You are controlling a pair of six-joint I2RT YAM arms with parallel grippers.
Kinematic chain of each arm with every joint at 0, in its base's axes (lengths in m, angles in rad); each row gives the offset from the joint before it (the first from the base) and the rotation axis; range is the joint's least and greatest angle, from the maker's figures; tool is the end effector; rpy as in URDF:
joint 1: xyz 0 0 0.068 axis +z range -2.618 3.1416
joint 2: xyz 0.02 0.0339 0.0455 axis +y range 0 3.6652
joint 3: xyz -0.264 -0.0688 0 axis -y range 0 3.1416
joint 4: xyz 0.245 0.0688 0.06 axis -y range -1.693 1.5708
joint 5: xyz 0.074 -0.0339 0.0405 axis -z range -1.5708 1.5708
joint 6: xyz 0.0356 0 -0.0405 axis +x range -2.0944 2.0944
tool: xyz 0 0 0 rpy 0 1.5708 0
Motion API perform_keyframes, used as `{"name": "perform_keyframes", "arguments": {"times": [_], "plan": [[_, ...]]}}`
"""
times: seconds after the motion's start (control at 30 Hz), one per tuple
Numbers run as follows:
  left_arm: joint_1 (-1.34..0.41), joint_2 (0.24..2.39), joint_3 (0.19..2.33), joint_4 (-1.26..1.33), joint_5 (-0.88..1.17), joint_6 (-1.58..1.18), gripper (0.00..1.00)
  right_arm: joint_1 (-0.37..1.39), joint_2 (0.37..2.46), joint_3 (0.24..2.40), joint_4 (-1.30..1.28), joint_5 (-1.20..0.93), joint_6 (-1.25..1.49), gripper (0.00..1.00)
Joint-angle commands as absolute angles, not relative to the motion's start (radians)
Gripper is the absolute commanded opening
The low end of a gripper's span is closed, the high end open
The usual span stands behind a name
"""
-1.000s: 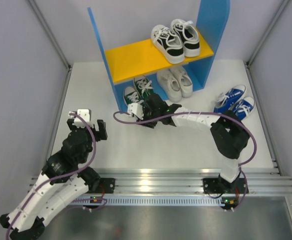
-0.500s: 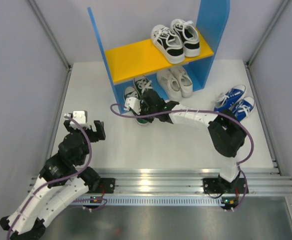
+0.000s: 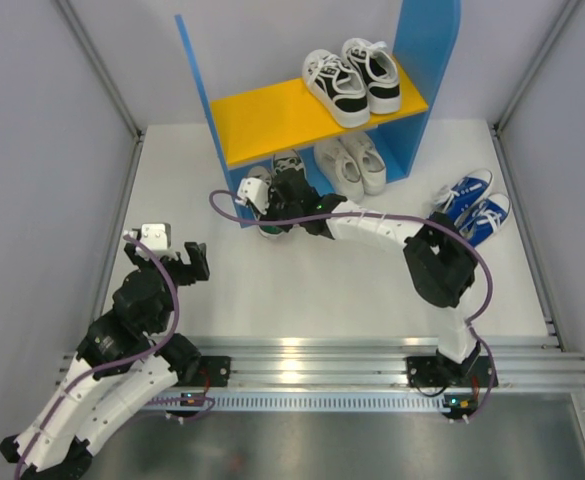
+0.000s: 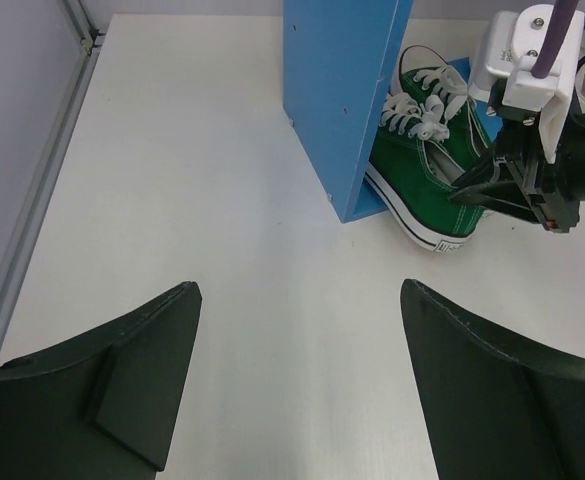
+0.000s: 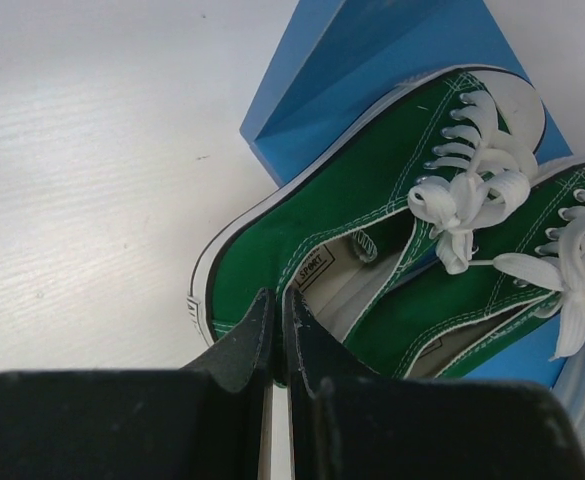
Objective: Place and organize the shoes onto the shoe shelf
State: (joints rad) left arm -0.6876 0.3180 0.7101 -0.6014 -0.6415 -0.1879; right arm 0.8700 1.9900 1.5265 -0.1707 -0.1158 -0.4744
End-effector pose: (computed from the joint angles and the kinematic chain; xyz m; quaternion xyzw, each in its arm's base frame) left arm 0.0699 -0.0299 0.3238 -0.0099 0.7636 -0.0313 0.6448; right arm 0.2945 0.3554 0.2340 -0.5752 0.6808 0.1392 0.4317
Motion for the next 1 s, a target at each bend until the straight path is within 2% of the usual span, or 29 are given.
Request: {"name": "perform_keyframes", "arguments": {"times": [0.0, 0.4, 0.53, 0.8, 0.9, 0.97], "plan": [[-0.683, 0.310, 0.706, -0.554, -0.649, -0.178, 0.86, 0.862, 2.009, 1.591, -0.031, -0.023, -0.471, 0.00], [-0.683, 0.316, 0.703, -0.551, -0.646, -0.173, 0.87, 0.859, 2.074, 1.588, 0.067, 0.113, -0.420, 0.00], [-0.683, 0.318, 0.703, -0.551, -0.644, -0.173, 0.87, 0.858, 2.079, 1.571, 0.139, 0.216, -0.397, 0.00], [-0.683, 0.318, 0.703, -0.551, -0.644, -0.173, 0.87, 0.859, 2.054, 1.525, 0.141, 0.177, -0.406, 0.00], [-0.683, 0.318, 0.703, -0.551, -0.644, -0.173, 0.87, 0.859, 2.049, 1.513, 0.123, 0.155, -0.429, 0.03], [-0.683, 0.318, 0.703, -0.551, -0.641, -0.173, 0.87, 0.858, 2.043, 1.494, 0.107, 0.134, -0.445, 0.11]]}}
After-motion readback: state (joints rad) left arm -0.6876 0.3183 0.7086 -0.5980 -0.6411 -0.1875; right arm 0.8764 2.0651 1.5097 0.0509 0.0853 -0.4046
